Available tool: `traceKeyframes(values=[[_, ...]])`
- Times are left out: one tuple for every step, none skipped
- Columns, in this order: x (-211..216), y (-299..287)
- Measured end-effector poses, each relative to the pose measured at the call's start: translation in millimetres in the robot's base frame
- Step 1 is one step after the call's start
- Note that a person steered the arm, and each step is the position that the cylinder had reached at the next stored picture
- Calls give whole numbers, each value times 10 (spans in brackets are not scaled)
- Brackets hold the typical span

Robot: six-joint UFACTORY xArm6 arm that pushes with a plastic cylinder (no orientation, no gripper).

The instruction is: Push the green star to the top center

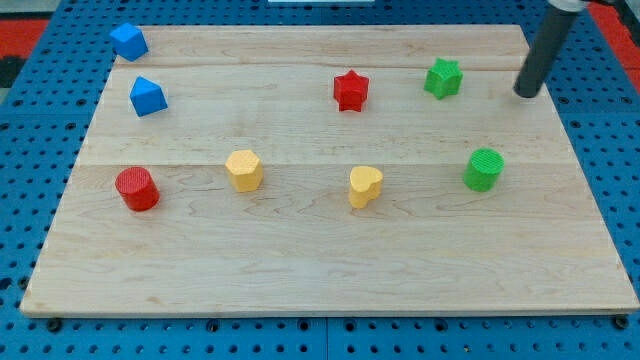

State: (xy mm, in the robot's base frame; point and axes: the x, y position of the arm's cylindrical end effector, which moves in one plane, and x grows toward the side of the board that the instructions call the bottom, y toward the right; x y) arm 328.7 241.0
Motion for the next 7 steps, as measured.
traceKeyframes(values=[[-122,-614],[-468,-1109],[-780,-1471],[-783,-1445],[-640,-1360],[-617,-1364],[-580,-1893]])
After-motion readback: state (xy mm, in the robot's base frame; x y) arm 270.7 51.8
